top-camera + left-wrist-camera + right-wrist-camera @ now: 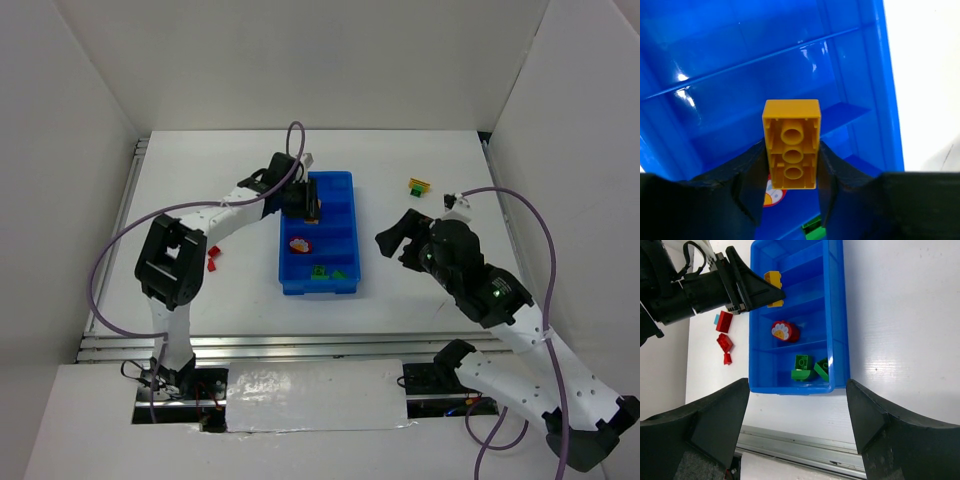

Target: Sort the legos into containers by color

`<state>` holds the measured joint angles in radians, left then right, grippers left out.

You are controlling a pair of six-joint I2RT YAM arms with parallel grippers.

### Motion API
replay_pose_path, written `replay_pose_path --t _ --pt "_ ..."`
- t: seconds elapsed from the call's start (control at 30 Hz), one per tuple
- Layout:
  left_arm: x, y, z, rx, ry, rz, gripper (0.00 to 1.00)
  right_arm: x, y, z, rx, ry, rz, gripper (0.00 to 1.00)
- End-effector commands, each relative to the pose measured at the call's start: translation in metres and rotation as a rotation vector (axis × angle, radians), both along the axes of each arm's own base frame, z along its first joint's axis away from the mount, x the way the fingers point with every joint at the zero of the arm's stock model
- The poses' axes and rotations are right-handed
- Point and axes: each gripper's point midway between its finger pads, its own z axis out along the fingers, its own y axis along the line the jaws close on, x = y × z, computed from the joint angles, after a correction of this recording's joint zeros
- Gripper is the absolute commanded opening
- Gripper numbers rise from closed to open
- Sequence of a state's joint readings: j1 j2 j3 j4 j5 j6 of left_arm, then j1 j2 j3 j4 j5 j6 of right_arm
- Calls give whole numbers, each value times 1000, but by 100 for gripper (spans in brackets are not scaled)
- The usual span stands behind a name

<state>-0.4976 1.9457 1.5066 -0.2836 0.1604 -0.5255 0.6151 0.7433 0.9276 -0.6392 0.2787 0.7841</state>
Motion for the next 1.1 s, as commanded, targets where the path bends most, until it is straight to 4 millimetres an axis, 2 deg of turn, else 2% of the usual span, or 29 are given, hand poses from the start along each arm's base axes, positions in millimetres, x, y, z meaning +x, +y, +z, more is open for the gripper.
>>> replay_pose_path --t 0.0,0.17,0.3,0.37,0.43,0.5,0.53,0.57,0.63,0.67,0.73,0.77,0.8,0.83,0.87,0.9,0.93,0.97,1.0,1.03,1.07 --pt "18 -3 15 -13 -61 11 55 4 -3 13 -8 -27 -6 85" --pt "25 -4 13 -3 -56 10 63 5 0 13 -4 -27 6 85" --pt "27 -4 23 -12 -77 16 73 5 0 11 1 -27 6 85" --pt "28 -3 29 -16 -90 22 75 5 1 10 5 -27 6 85" --pt "26 -4 39 -29 -102 15 74 6 1 9 8 -25 3 85" --pt "24 -2 60 -51 -130 25 75 9 0 5 4 -16 -8 85" --pt "23 2 79 -59 -162 46 76 14 -3 -2 -7 6 -32 85" --pt "19 7 87 -53 -166 64 87 19 -10 -8 -26 26 -72 85" --pt "13 18 108 -42 -184 99 93 30 -20 -14 -25 73 -146 85" --pt "8 28 134 -40 -235 131 99 45 -31 -28 -50 131 -201 86" --pt "-9 40 151 -24 -246 132 99 62 -37 -33 -39 188 -239 87" --pt "-16 55 173 -9 -294 172 100 76 -42 -54 -68 268 -269 89" --pt "-28 65 176 17 -281 180 100 92 -57 -49 -52 278 -328 90" --pt "-40 75 190 24 -309 184 99 108 -61 -72 -88 348 -347 91" --pt "-47 83 192 41 -312 189 100 128 -71 -63 -104 334 -370 92" --pt "-59 89 192 59 -299 183 100 141 -81 -66 -141 342 -413 92" --pt "-74 96 197 56 -312 167 99 153 -89 -100 -211 450 -433 98" --pt "-84 96 199 48 -309 142 100 179 -94 -86 -240 422 -431 98" --pt "-93 98 199 44 -308 128 100 192 -107 -91 -266 449 -459 98" --pt "-108 104 202 35 -314 113 99 201 -116 -129 -339 561 -465 99" --pt "-116 105 205 23 -319 98 100 229 -119 -113 -350 518 -457 98"
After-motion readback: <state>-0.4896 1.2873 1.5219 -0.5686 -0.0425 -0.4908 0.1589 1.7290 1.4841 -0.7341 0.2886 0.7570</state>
